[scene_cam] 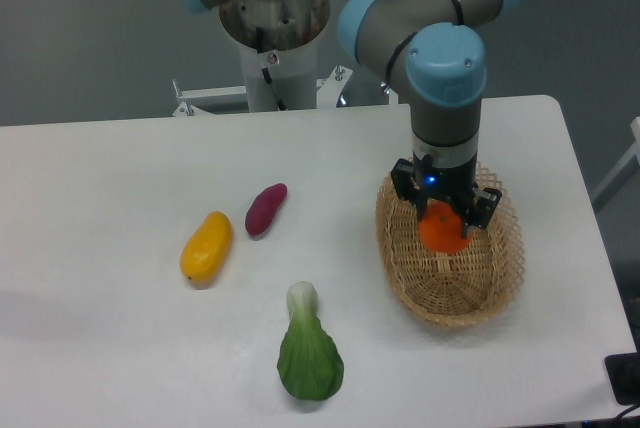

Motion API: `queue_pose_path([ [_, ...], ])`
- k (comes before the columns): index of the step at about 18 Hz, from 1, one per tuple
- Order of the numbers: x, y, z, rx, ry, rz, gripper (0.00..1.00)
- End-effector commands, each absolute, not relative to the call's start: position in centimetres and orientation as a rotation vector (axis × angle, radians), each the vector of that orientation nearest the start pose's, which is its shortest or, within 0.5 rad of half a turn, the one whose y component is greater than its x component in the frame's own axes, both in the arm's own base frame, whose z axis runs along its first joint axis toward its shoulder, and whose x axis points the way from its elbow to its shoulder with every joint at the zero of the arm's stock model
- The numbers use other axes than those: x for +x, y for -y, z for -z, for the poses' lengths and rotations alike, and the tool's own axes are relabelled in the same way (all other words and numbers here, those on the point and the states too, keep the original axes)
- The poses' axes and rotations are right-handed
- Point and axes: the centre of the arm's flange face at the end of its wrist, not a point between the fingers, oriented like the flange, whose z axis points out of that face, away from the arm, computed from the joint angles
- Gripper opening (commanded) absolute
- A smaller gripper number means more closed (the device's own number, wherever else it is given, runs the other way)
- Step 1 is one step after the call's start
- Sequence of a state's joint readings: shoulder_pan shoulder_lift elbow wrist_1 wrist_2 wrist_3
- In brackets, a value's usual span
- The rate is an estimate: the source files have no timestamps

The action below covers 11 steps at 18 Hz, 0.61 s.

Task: Place the orange in the basket
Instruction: 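Carry the held orange over the basket center and lower it, then open the gripper to release the orange into the basket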

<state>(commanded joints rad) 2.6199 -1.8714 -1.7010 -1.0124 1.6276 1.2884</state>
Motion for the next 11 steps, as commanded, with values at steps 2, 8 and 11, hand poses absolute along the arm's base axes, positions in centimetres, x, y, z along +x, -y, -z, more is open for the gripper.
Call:
queue_pose_path([
  [2, -45.0, -40.3, -29.9, -3.133, -0.404, -0.169, 0.58],
  [8, -44.4, -40.1, -25.3, -3.166, -0.368, -0.047, 0.59],
  [11, -44.6, -40.2, -24.8, -3.166, -0.350, -0.054, 0.59],
])
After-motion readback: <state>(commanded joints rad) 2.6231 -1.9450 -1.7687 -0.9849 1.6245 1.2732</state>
